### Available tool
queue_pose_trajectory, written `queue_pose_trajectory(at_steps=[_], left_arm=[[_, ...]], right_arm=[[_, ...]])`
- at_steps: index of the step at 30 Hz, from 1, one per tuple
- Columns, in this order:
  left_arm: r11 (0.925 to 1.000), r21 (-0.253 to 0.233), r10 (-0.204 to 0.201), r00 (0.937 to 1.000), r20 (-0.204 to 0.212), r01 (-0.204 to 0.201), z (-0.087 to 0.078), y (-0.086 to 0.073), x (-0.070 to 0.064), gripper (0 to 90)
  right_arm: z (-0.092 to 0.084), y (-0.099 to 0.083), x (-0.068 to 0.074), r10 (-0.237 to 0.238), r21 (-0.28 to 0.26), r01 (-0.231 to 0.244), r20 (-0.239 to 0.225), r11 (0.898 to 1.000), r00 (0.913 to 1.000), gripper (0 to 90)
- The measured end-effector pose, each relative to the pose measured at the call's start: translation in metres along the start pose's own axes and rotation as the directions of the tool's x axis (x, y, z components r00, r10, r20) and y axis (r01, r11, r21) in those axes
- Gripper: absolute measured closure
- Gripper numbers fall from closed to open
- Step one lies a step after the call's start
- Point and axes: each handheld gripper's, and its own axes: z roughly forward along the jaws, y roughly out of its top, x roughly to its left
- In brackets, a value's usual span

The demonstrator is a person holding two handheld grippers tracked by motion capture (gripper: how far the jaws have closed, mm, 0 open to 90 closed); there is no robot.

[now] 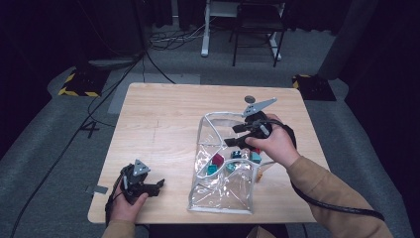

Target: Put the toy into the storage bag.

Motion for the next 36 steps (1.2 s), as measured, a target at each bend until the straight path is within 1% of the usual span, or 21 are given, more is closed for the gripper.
queue_pose_trajectory(at_steps=[1,5,6,10,15,18,19,20,23,24,25,26,27,28,31,32,33,34,35,36], left_arm=[[1.0,0.0,0.0,1.0,0.0,0.0,0.0,0.0,0.0,14.1],[1.0,0.0,0.0,1.0,0.0,0.0,0.0,0.0,0.0,14.0],[1.0,0.0,0.0,1.0,0.0,0.0,0.0,0.0,0.0,14.0],[1.0,0.0,0.0,1.0,0.0,0.0,0.0,0.0,0.0,14.0],[1.0,0.0,0.0,1.0,0.0,0.0,0.0,0.0,0.0,14.0],[1.0,0.0,0.0,1.0,0.0,0.0,0.0,0.0,0.0,14.0],[1.0,0.0,0.0,1.0,0.0,0.0,0.0,0.0,0.0,14.0],[1.0,0.0,0.0,1.0,0.0,0.0,0.0,0.0,0.0,14.0],[1.0,0.0,0.0,1.0,0.0,0.0,0.0,0.0,0.0,14.0],[1.0,0.0,0.0,1.0,0.0,0.0,0.0,0.0,0.0,14.0],[1.0,0.0,0.0,1.0,0.0,0.0,0.0,0.0,0.0,14.0],[1.0,0.0,0.0,1.0,0.0,0.0,0.0,0.0,0.0,14.0],[1.0,0.0,0.0,1.0,0.0,0.0,0.0,0.0,0.0,14.0],[1.0,0.0,0.0,1.0,0.0,0.0,0.0,0.0,0.0,14.0],[1.0,0.0,0.001,1.0,0.0,-0.001,0.0,0.0,0.0,14.0],[1.0,0.0,0.001,1.0,0.0,-0.001,0.0,0.0,0.0,14.0],[1.0,0.0,0.0,1.0,0.0,0.0,0.0,0.0,0.0,14.0],[1.0,0.0,0.0,1.0,0.0,0.0,0.0,0.0,0.0,14.0],[1.0,0.0,0.0,1.0,0.0,0.0,0.0,0.0,0.0,14.0],[1.0,0.0,0.0,1.0,0.0,0.0,0.0,0.0,0.0,14.0]], right_arm=[[-0.008,0.002,0.0,0.002,-0.029,-0.001,0.009,1.0,1.0,35.4],[-0.026,0.004,-0.002,-0.005,-0.091,0.008,0.031,0.996,0.9995,35.4],[-0.032,0.004,-0.003,0.0,-0.111,0.004,0.042,0.994,0.9991,35.4],[-0.048,0.003,-0.008,0.01,-0.15,0.001,0.068,0.989,0.9977,35.2],[-0.066,-0.001,-0.016,0.032,-0.178,-0.014,0.099,0.984,0.9946,34.9],[-0.076,-0.005,-0.023,0.049,-0.195,-0.024,0.123,0.981,0.9912,34.6],[-0.076,-0.005,-0.023,0.049,-0.195,-0.024,0.123,0.981,0.9912,34.6],[-0.082,-0.008,-0.028,0.063,-0.204,-0.034,0.137,0.978,0.9886,34.5],[-0.089,-0.013,-0.034,0.078,-0.21,-0.043,0.159,0.977,0.9841,34.2],[-0.089,-0.013,-0.034,0.078,-0.21,-0.043,0.159,0.977,0.9841,34.2],[-0.093,-0.017,-0.04,0.09,-0.206,-0.049,0.191,0.977,0.9776,34.2],[-0.093,-0.017,-0.04,0.09,-0.206,-0.049,0.191,0.977,0.9776,34.2],[-0.095,-0.019,-0.043,0.096,-0.208,-0.054,0.199,0.977,0.9752,34.2],[-0.1,-0.024,-0.05,0.12,-0.225,-0.071,0.215,0.972,0.9693,34.2],[-0.106,-0.029,-0.059,0.148,-0.243,-0.09,0.232,0.966,0.9614,34.2],[-0.106,-0.029,-0.059,0.148,-0.243,-0.09,0.232,0.966,0.9614,34.2],[-0.109,-0.035,-0.067,0.165,-0.247,-0.103,0.245,0.963,0.9553,34.2],[-0.109,-0.035,-0.067,0.165,-0.247,-0.103,0.245,0.963,0.9553,34.2],[-0.109,-0.037,-0.069,0.174,-0.248,-0.111,0.25,0.963,0.9526,34.2],[-0.109,-0.043,-0.078,0.19,-0.246,-0.125,0.263,0.961,0.946,34.2]])
